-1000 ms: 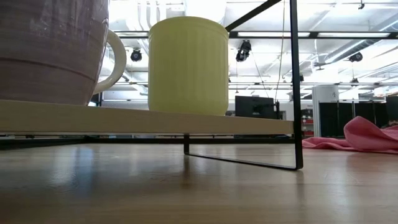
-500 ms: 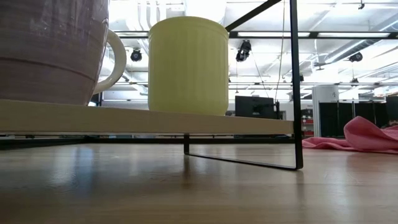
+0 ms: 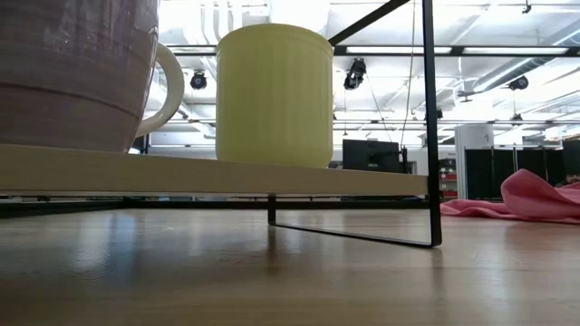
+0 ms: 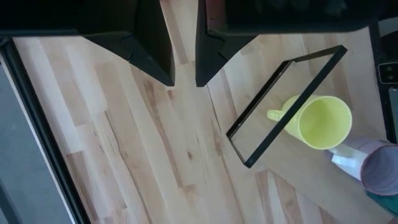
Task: Stack small to large cups/mugs on shelf
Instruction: Put the blue cup on the shelf
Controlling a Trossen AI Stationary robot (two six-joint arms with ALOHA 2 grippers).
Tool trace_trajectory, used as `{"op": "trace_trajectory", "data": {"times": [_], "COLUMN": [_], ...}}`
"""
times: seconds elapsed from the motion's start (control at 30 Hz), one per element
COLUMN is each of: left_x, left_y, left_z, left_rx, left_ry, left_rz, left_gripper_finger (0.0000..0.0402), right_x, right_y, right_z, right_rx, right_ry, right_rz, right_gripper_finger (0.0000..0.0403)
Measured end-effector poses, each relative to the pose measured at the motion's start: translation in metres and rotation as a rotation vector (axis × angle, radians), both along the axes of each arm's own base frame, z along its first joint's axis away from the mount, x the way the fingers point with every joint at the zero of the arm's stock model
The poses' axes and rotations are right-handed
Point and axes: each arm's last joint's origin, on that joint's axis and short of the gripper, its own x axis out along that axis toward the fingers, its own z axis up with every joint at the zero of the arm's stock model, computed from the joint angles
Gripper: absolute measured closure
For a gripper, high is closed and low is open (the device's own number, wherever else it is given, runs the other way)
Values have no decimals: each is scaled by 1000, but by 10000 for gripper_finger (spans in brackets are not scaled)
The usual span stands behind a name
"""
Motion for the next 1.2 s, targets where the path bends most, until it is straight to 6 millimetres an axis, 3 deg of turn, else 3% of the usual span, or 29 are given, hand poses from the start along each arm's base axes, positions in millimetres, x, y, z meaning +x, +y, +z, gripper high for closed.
{"op": "trace_trajectory", "data": {"times": [1.2], "left_x": [4], "left_y": [3], "left_z": [12], "left_rx": [-106], "left_ry": [50], "left_rz": [7], "left_gripper_finger": [349], "right_x": [3], "right_y": [0], "right_z": [-1], "right_rx": [0], "right_ry": [-20], "right_rz": [-1], "right_gripper_finger": [344]}}
